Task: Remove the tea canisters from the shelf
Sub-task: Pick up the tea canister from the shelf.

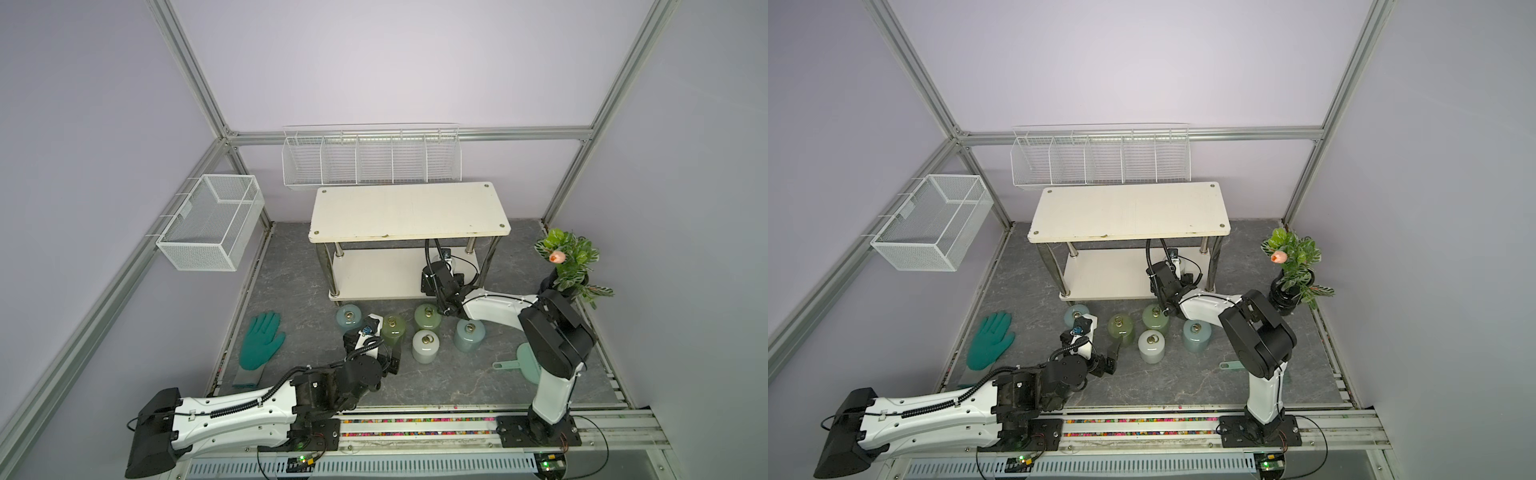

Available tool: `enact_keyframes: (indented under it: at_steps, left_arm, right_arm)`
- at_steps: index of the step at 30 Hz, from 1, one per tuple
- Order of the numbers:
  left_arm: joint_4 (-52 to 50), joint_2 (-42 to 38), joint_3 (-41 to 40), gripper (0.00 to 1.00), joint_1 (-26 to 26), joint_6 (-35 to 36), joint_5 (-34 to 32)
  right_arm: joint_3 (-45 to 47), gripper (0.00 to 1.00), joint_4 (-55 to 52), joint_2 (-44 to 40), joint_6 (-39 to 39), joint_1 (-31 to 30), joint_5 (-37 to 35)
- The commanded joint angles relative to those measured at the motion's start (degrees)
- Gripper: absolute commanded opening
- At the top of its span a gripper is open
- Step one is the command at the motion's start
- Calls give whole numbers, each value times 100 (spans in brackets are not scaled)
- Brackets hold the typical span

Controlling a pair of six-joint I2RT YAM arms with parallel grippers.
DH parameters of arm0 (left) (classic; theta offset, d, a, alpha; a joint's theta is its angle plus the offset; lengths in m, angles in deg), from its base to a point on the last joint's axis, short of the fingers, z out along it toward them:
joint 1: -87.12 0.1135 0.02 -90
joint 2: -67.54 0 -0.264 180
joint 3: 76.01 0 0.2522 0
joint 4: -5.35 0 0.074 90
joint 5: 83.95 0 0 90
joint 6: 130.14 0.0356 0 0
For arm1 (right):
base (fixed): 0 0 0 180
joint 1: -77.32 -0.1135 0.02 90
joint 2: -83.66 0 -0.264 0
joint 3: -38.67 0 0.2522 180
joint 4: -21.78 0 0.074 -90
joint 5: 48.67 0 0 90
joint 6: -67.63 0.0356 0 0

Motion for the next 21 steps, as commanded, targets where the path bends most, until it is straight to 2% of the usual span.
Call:
enact_keyframes:
  at_steps: [1,11,16,18,21]
  left_arm:
    - [-53,-11,85,100,-21,35,-140]
    - [-13,-30,19,100,-16,20,-170]
    - [35,-86,-70,100,-20,-43,-210]
    - [49,-120,-122,100,-16,-74,-234]
    - [88,-176,-187,100,-16,-93,-232]
  right_arm:
    - [247,89,-1137,537,117,66,327]
    - [335,99,-1136,608,135,66,304]
    - [431,96,-1031,638,43,66,407]
    - [455,100,-1022,638,3,66,429]
    - [502,97,-997,601,-41,64,505]
